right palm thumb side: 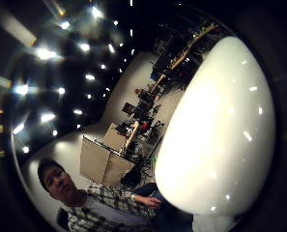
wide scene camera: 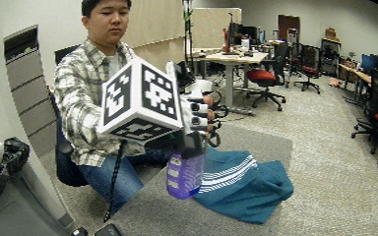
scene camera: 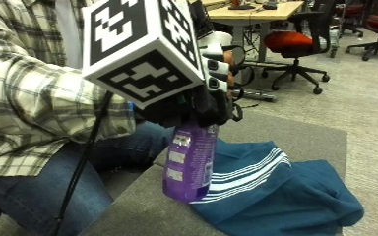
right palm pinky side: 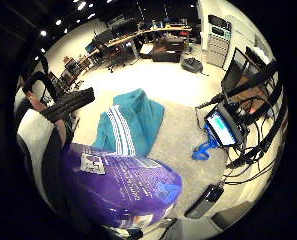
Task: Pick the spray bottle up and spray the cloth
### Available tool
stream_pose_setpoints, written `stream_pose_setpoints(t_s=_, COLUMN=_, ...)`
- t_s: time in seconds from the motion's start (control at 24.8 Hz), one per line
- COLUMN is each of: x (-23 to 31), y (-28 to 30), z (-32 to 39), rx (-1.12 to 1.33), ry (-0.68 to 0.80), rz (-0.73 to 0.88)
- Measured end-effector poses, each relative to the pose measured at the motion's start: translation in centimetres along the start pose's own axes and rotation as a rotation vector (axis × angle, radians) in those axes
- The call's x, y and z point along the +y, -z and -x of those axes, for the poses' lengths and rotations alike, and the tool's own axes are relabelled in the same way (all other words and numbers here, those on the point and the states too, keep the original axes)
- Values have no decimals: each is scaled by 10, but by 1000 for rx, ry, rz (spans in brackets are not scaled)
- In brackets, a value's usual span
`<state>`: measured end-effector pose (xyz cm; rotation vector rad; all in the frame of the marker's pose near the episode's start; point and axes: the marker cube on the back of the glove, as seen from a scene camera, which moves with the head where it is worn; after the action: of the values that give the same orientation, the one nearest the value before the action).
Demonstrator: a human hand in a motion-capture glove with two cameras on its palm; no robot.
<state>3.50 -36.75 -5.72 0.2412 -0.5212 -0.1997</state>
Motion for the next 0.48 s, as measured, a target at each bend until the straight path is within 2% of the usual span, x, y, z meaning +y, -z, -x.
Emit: stream_pose_setpoints(t_s=0.48, x=-15, y=-59, z=19, rx=206, ry=-10, rz=177)
